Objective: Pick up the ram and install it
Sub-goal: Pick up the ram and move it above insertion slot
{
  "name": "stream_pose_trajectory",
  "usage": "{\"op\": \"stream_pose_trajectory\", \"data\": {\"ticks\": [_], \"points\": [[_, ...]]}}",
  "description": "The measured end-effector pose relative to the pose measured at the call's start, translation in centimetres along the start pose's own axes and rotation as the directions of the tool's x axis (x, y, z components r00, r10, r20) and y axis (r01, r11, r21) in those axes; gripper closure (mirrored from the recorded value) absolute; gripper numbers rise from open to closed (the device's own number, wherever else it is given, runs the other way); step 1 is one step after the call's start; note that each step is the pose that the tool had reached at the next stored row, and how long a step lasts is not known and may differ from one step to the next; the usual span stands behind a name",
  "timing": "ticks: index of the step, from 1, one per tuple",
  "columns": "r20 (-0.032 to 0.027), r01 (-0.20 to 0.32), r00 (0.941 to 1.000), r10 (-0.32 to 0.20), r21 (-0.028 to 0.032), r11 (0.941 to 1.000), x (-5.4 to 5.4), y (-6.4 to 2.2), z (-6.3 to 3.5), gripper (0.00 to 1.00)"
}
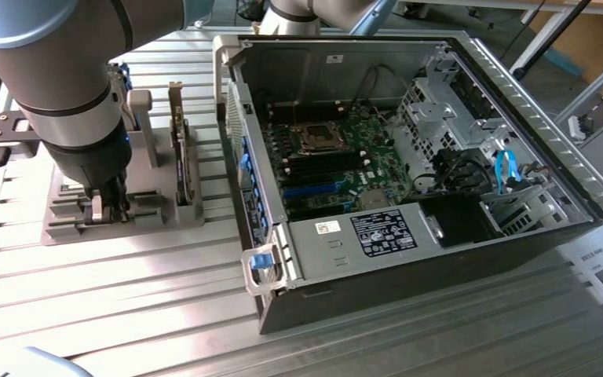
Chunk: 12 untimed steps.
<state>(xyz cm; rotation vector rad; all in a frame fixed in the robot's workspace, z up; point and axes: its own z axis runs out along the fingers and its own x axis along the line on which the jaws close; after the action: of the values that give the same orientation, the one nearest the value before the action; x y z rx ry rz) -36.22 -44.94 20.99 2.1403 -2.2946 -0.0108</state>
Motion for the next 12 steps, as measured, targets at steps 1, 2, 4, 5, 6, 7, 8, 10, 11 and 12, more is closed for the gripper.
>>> {"op": "stream_pose_trajectory", "data": {"ticks": [1,2,4,5,6,7,8,10,11,12], "points": [[0.0001,0.0,1.0,0.0,0.0,1.0,0.0,0.0,0.0,0.75],[0.0,0.0,1.0,0.0,0.0,1.0,0.0,0.0,0.0,0.75],[-0.0002,0.0,1.0,0.0,0.0,1.0,0.0,0.0,0.0,0.84],[0.0,0.0,1.0,0.0,0.0,1.0,0.0,0.0,0.0,0.84],[0.0,0.0,1.0,0.0,0.0,1.0,0.0,0.0,0.0,0.88],[0.0,0.0,1.0,0.0,0.0,1.0,0.0,0.0,0.0,0.88],[0.0,0.0,1.0,0.0,0.0,1.0,0.0,0.0,0.0,0.88],[0.0,0.0,1.0,0.0,0.0,1.0,0.0,0.0,0.0,0.88],[0.0,0.0,1.0,0.0,0.0,1.0,0.0,0.0,0.0,0.88],[0.0,0.0,1.0,0.0,0.0,1.0,0.0,0.0,0.0,0.88]]}}
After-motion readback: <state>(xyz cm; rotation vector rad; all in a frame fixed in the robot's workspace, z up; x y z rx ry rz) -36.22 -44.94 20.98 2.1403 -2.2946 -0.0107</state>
